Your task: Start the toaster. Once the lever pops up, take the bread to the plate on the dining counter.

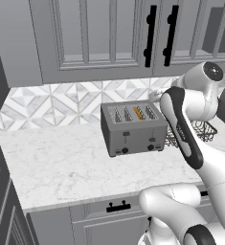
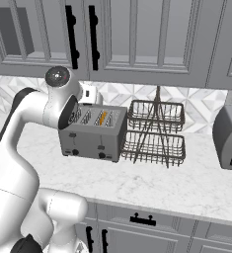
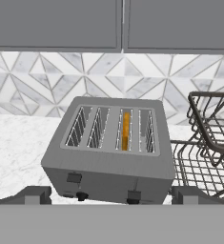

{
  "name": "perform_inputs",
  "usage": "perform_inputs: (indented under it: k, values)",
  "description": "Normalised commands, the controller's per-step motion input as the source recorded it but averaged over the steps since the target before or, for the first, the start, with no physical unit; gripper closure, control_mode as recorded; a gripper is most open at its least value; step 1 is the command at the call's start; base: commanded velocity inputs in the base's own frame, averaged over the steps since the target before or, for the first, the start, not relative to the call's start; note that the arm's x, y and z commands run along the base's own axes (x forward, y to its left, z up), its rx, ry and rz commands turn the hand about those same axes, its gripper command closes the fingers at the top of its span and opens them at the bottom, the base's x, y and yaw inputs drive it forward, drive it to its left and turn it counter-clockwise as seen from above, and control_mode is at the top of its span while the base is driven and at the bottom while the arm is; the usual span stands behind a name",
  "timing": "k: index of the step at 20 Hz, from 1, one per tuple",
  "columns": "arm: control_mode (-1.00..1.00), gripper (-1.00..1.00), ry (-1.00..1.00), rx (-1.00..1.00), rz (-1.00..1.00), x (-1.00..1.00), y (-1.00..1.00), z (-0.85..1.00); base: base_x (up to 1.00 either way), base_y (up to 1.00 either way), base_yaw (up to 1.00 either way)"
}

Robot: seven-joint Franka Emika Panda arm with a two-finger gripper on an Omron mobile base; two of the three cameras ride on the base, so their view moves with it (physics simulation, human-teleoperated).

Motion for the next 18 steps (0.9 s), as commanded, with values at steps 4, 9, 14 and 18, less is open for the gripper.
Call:
perform_inputs:
  k: [4, 9, 14, 18]
  values:
    - [-1.0, -1.0, 0.0, 0.0, 0.0, 0.0, 0.0, 0.0, 0.0, 0.0, 0.0]
    - [-1.0, -1.0, 0.0, 0.0, 0.0, 0.0, 0.0, 0.0, 0.0, 0.0, 0.0]
    - [-1.0, -1.0, 0.0, 0.0, 0.0, 0.0, 0.0, 0.0, 0.0, 0.0, 0.0]
    - [-1.0, -1.0, 0.0, 0.0, 0.0, 0.0, 0.0, 0.0, 0.0, 0.0, 0.0]
